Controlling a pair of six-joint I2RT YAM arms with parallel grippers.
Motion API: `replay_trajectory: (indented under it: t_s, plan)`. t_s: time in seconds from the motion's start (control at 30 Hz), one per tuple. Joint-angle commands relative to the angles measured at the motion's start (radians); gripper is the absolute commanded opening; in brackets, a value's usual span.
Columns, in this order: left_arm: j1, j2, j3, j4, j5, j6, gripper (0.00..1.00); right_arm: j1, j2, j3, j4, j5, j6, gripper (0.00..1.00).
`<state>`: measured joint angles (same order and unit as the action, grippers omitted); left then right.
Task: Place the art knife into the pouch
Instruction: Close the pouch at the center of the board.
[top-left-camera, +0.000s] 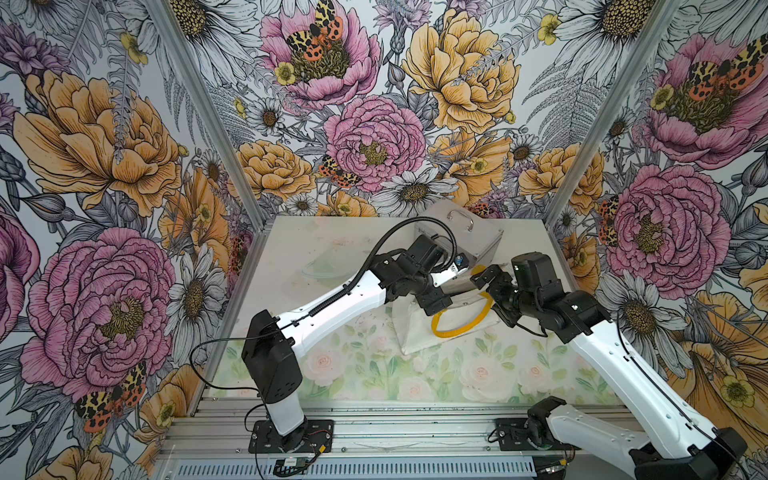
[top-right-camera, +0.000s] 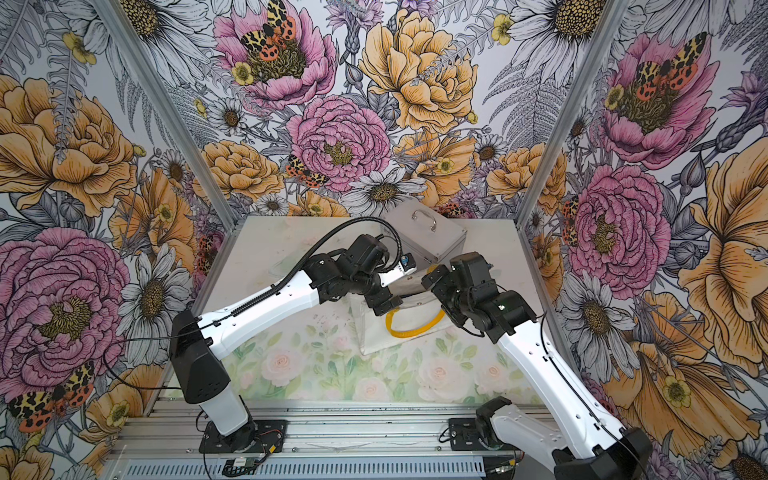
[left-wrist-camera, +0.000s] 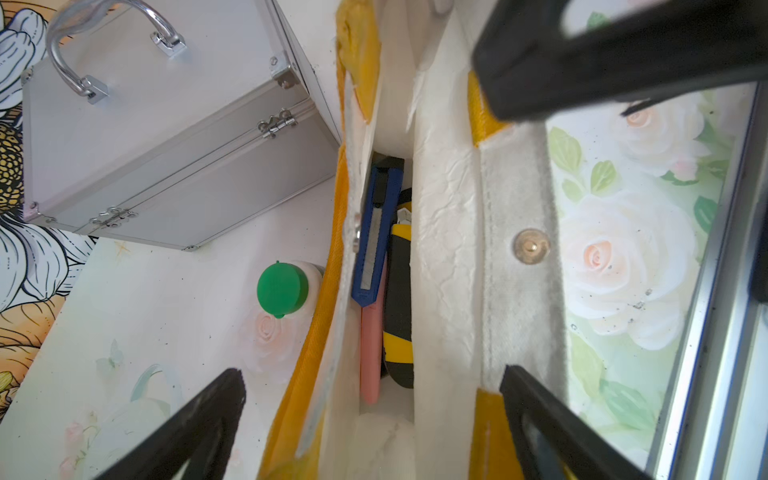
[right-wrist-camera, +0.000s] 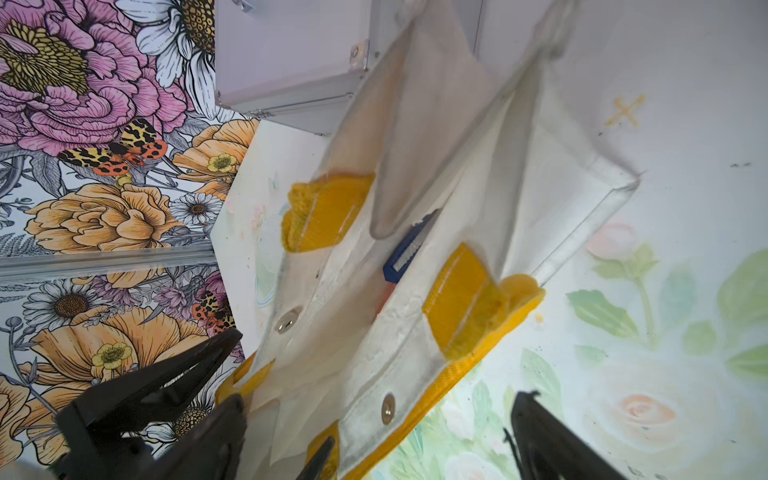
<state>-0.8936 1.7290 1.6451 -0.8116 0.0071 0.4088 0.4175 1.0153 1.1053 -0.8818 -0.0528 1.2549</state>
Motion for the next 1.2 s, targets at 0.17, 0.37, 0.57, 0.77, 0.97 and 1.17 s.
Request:
replay_trajectory:
  t_s: [0.17, 0.37, 0.57, 0.77, 0.97, 1.17]
  plan:
    - [0.016, -0.032, -0.008, -0.001, 0.028, 0.0, 0.99, 0.001, 0.009, -0.022, -0.022, 0.064, 0.024, 1.0]
    - [0.049, -0.052, 0.004, 0.0, 0.093, -0.025, 0.99, 0.0, 0.101, 0.039, 0.029, 0.133, -0.027, 0.99]
    - [0.065, -0.053, 0.005, 0.0, 0.125, -0.037, 0.99, -0.006, 0.139, 0.094, 0.073, 0.184, -0.062, 0.99]
    - [0.074, -0.055, 0.006, 0.0, 0.158, -0.047, 0.99, -0.007, 0.171, 0.07, 0.173, 0.149, -0.027, 1.0]
    - [0.083, -0.082, 0.004, 0.0, 0.218, -0.048, 0.99, -0.009, 0.232, 0.067, 0.229, 0.125, -0.012, 0.99]
    - [0.092, -0.062, 0.012, 0.0, 0.306, -0.057, 0.99, -0.01, 0.286, 0.111, 0.233, 0.129, -0.024, 1.0]
